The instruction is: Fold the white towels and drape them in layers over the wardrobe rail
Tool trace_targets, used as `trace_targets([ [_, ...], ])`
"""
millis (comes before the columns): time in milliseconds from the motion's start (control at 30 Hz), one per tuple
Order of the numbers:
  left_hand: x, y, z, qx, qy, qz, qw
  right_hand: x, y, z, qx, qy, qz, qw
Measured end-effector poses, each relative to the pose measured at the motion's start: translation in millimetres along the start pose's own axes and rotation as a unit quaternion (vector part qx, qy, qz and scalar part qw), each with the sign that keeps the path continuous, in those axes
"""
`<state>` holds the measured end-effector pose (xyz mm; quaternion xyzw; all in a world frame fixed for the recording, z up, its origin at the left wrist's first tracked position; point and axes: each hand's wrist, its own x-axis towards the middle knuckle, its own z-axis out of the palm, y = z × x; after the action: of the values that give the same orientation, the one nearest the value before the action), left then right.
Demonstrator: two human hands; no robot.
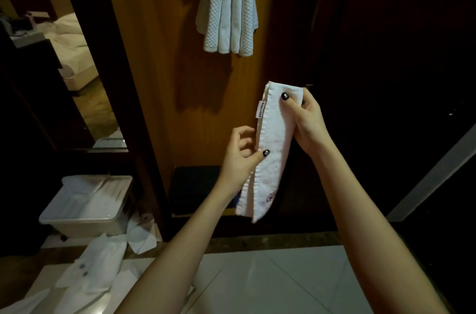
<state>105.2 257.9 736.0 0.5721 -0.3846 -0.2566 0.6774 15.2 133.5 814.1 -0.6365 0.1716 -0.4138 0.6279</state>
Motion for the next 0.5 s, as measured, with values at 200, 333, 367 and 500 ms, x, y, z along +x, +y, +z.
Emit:
trace_targets([
  [200, -0.8, -12.3, 0.4, 0.090, 0.036, 0.030, 0.995, 1.0, 1.3, 3.8, 0.019, -0.027, -0.006, 0.999],
  [333, -3.5, -15.1, 2.6, 0.071, 0.056, 0.015, 0.996, 2.0, 4.3, 8.2, 0.035, -0.001, -0.015, 0.999],
  [367, -5.8, -14.1, 3.5, 0.075, 0.080, 0.035, 0.993, 1.9, 5.3, 10.4, 0.035, 0.015, -0.020, 0.999],
  [500, -2.2, -15.8, -0.2, 0.179, 0.146, 0.145, 0.962, 4.5, 6.3, 15.5, 0.054, 0.066, -0.024, 0.996],
])
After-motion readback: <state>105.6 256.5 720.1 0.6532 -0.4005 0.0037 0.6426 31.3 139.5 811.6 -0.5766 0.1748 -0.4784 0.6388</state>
